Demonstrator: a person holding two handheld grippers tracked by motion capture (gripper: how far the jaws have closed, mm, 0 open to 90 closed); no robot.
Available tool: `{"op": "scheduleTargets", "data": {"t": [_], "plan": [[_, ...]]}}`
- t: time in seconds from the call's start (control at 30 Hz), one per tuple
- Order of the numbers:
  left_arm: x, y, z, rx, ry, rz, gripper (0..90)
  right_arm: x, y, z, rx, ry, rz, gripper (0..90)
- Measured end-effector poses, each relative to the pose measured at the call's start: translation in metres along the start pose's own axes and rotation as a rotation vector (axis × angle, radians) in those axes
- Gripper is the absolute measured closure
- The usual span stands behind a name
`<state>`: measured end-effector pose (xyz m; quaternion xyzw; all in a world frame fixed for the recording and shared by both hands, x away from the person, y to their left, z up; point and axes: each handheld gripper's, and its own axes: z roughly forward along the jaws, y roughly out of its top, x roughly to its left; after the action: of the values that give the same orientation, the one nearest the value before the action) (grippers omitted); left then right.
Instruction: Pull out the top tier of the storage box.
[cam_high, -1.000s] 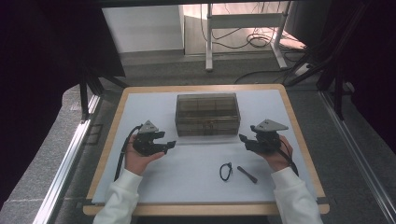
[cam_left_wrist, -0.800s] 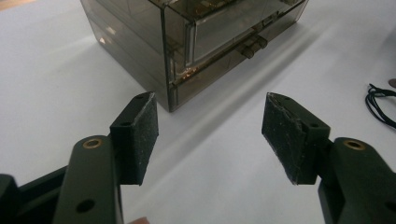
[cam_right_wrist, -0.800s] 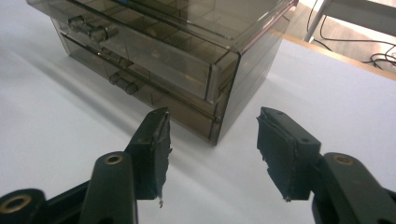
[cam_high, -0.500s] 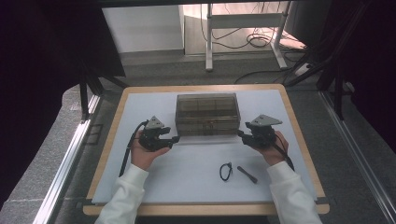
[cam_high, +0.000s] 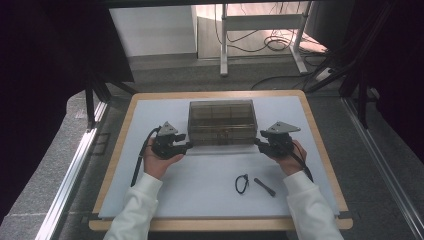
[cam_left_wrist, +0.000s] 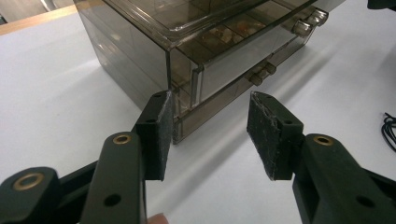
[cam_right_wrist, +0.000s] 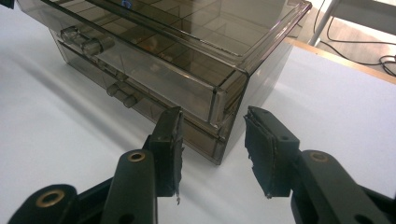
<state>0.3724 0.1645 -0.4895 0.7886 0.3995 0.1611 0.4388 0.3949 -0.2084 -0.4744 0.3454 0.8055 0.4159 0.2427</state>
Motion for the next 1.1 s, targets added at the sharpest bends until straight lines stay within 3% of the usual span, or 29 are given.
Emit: {"op": "scheduleTargets", "data": {"t": [0.43, 0.77, 0.93, 1.1], "plan": [[-0.0011, 0.0023, 0.0067, 0.005, 0.002, 0.017, 63.4, 0.0011, 0.0016, 0.0057, 0.005, 0.001, -0.013, 63.5], [-0.0011, 0.0009, 0.0062, 0.005, 0.017, 0.03, 74.8, 0.0039, 0.0003, 0.0091, 0.011, -0.01, -0.024, 75.0], [-0.0038, 0.0001, 0.0044, 0.006, 0.037, 0.044, 79.7, 0.0049, -0.0007, 0.0073, 0.014, -0.01, -0.033, 75.3], [-0.0045, -0.0015, 0.0029, 0.003, 0.026, 0.045, 81.0, 0.0052, -0.0027, 0.0052, 0.008, -0.004, -0.031, 75.3]]}}
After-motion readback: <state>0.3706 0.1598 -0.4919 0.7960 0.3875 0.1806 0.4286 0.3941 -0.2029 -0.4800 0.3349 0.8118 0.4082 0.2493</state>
